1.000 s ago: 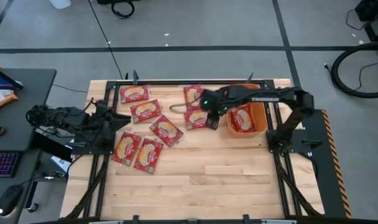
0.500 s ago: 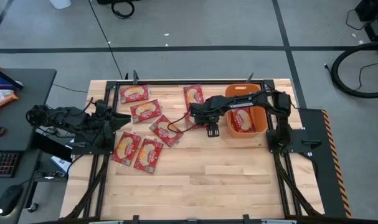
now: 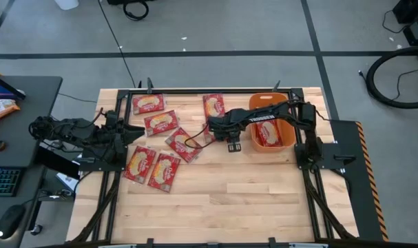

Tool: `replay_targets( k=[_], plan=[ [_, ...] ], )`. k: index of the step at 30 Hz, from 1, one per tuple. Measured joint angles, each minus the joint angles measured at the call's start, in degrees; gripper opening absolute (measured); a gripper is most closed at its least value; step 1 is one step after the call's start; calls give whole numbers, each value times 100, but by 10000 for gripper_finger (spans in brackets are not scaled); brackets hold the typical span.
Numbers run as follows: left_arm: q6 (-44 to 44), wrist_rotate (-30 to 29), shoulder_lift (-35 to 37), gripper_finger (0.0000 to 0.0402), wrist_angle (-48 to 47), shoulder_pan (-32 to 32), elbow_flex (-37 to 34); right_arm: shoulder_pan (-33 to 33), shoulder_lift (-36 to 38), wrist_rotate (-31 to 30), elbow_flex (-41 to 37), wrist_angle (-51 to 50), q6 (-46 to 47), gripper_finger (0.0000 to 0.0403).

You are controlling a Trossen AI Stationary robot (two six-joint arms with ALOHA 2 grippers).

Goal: Sort popcorn bags into baskets
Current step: Put the red popcorn bag into the orange bin

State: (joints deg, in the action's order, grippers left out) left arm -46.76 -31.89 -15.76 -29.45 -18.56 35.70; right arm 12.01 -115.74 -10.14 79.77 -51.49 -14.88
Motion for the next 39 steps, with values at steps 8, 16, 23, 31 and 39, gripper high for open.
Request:
replay_targets(
  k=[8, 16, 23, 31, 39],
  plan=[
    [-8, 1, 1, 149, 0, 1, 0, -110, 2, 224, 161, -603, 683, 11],
    [4, 122, 1, 149, 1, 1, 0, -188, 288, -117, 688, -1587, 1356, 7],
    [0, 362, 1, 149, 12, 1, 0, -100, 1034, -46, 1108, -2153, 2209, 4],
    [-9, 714, 1, 149, 194, 1, 2, 25, 2195, -95, 1318, -2647, 3303, 5],
    [234, 716, 1, 149, 182, 0, 2, 16, 2865, -52, 1320, -2615, 3459, 22]
  ],
)
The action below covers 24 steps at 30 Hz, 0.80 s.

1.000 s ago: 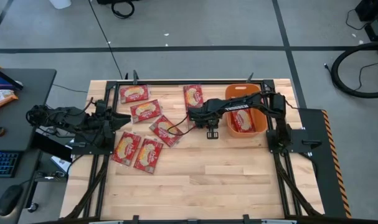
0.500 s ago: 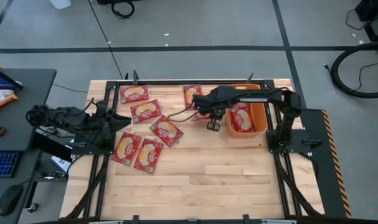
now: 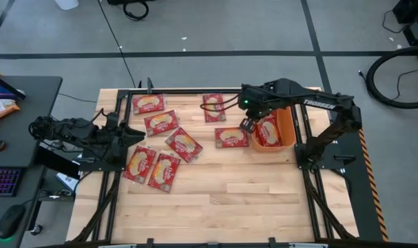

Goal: Sort popcorn bags into baskets
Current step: Put the red popcorn bag into the orange bin

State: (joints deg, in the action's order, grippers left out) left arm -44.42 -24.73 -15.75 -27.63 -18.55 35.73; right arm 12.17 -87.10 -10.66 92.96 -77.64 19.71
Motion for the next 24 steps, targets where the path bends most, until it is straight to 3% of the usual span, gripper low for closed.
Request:
replay_targets(
  k=[9, 17, 24],
  plan=[
    [178, -89, 0, 149, -22, 1, 0, -243, -567, 245, -6, 747, -159, 105],
    [106, -108, 0, 149, -22, 1, 0, -358, -1666, 1059, -8, 2351, -613, 190],
    [12, -55, 0, 149, -154, -1, 0, -654, -2643, 1210, -8, 3887, -1669, 216]
  ],
)
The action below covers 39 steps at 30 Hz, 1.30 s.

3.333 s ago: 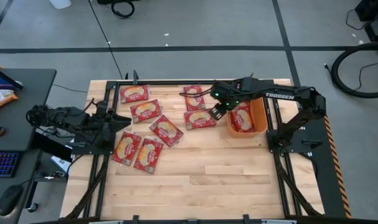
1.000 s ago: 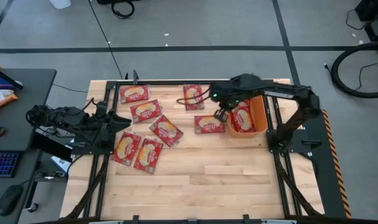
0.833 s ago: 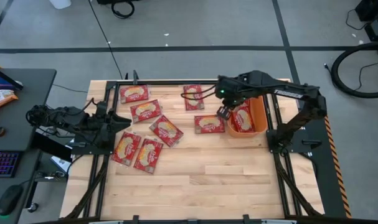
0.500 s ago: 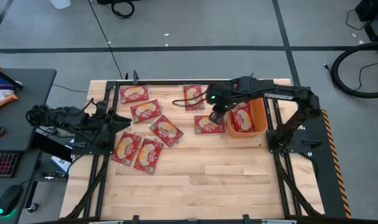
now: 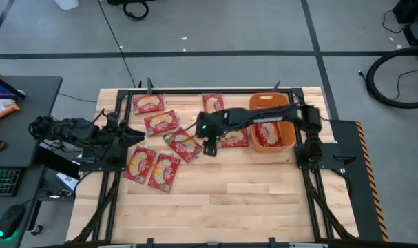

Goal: Sort popcorn bags into baskets
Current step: Put the red popcorn bag into the orange bin

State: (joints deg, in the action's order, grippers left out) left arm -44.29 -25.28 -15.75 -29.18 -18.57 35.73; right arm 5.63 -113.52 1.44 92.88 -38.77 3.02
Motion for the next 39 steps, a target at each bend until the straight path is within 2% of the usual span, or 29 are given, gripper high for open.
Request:
replay_targets(
  k=[8, 15, 20, 25, 30, 35, 39],
  plan=[
    [-6, -44, 0, 149, -30, 1, 0, -409, -754, -132, 0, 1218, -302, 216],
    [-120, -95, -2, 149, -29, 0, 0, -668, -1125, -195, 0, 1992, -262, 241],
    [-199, -101, -10, 149, -24, 1, 0, -782, -1249, -598, -4, 2387, -354, 260],
    [-181, -98, -125, 149, 17, 0, 2, -877, -1561, -871, 2, 3008, -447, 259],
    [-165, 10, -265, 148, -1, 1, -2, -953, -1663, -1771, 8, 2761, -447, 255],
    [-201, 241, -338, 148, 30, 0, 0, -919, -1678, -1769, 0, 2310, 93, 239],
    [-274, 308, -336, 148, 31, 2, -2, -879, -1661, -1600, 17, 2019, 369, 199]
  ],
)
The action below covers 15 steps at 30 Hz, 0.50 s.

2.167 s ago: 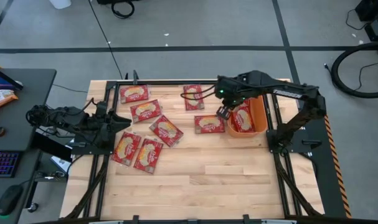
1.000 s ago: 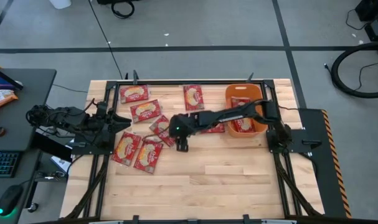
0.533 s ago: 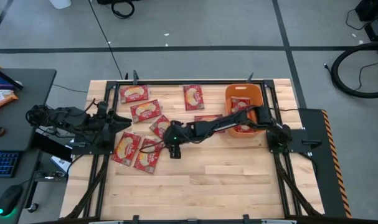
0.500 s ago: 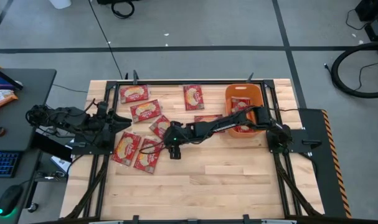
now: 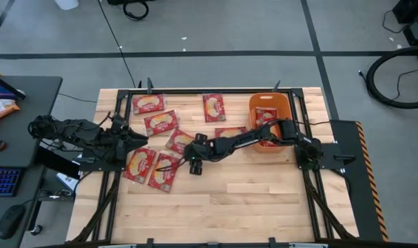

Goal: Sort popcorn bags into baskets
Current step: Put the red popcorn bag into the orange bin

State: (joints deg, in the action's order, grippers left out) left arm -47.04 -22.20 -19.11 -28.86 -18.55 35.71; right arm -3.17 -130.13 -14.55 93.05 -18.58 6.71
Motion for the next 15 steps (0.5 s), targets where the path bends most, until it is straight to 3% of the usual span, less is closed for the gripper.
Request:
replay_targets(
  k=[10, 15],
  plan=[
    [5, 140, -1, 148, 184, 0, -1, 2, 180, 169, -18, -298, -53, 49],
    [32, 173, -1, 148, 184, 1, -1, 18, 346, 366, -19, -590, -23, 6]
  ],
)
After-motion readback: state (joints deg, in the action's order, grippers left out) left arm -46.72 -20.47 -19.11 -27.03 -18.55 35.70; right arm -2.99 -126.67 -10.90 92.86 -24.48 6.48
